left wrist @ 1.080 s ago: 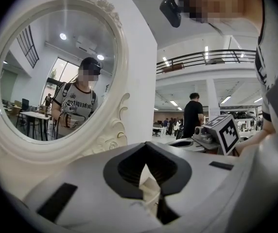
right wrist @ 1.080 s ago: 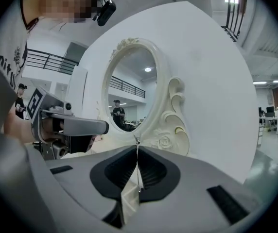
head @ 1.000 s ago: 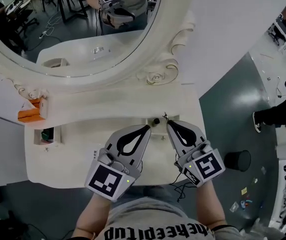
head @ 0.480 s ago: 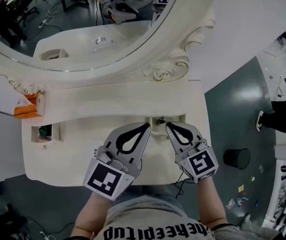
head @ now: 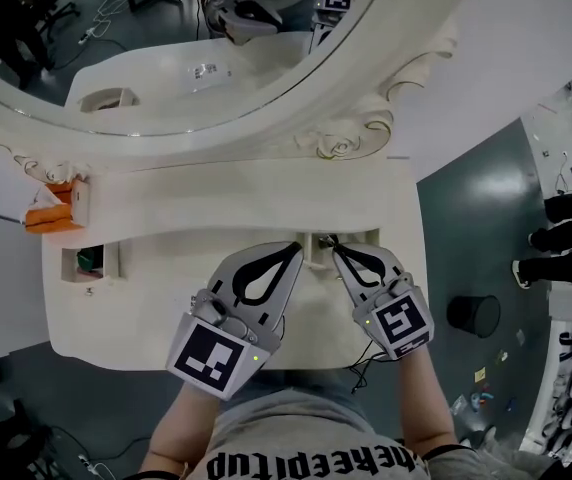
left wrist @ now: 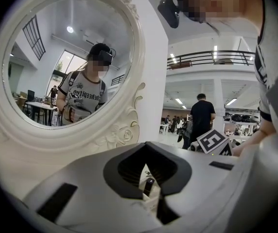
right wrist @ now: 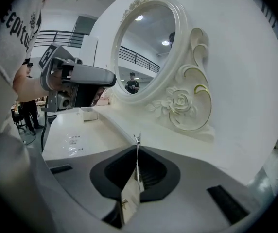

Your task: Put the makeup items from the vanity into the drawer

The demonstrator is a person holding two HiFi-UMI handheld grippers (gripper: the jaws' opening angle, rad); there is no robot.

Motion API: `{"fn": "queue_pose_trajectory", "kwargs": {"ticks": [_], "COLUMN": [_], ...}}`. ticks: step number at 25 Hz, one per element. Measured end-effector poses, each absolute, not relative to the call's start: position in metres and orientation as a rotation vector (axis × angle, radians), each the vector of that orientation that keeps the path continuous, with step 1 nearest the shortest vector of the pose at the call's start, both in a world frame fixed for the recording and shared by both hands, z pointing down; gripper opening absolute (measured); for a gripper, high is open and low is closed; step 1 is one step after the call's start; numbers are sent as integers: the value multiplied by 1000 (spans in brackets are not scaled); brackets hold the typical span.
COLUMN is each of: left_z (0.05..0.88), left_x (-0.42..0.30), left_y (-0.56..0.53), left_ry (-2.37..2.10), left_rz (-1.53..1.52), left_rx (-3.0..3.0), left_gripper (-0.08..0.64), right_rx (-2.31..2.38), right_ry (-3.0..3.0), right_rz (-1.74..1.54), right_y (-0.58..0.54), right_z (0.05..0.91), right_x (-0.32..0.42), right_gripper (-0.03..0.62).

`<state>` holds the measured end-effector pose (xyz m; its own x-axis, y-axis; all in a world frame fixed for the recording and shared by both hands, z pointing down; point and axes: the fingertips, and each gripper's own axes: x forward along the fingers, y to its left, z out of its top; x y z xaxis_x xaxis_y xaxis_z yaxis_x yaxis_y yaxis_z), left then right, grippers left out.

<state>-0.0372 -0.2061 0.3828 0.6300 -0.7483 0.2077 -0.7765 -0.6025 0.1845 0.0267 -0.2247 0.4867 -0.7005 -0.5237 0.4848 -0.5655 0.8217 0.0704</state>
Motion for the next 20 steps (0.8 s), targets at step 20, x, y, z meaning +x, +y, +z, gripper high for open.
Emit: {"fn": "queue_pose_trajectory", "kwargs": {"ticks": [20], "left_z": [385], "left_x": [-36], "left_y": [-209], "left_ry": [-1236], "left_rz": [160], "left_rx": [2592], "left_gripper": [15], "right_rx": [778], "right_ry": [-2451], "right_rz": [114], "right_y": [-221], "right_z": [506], "right_x": [29], "right_gripper": [43]}}
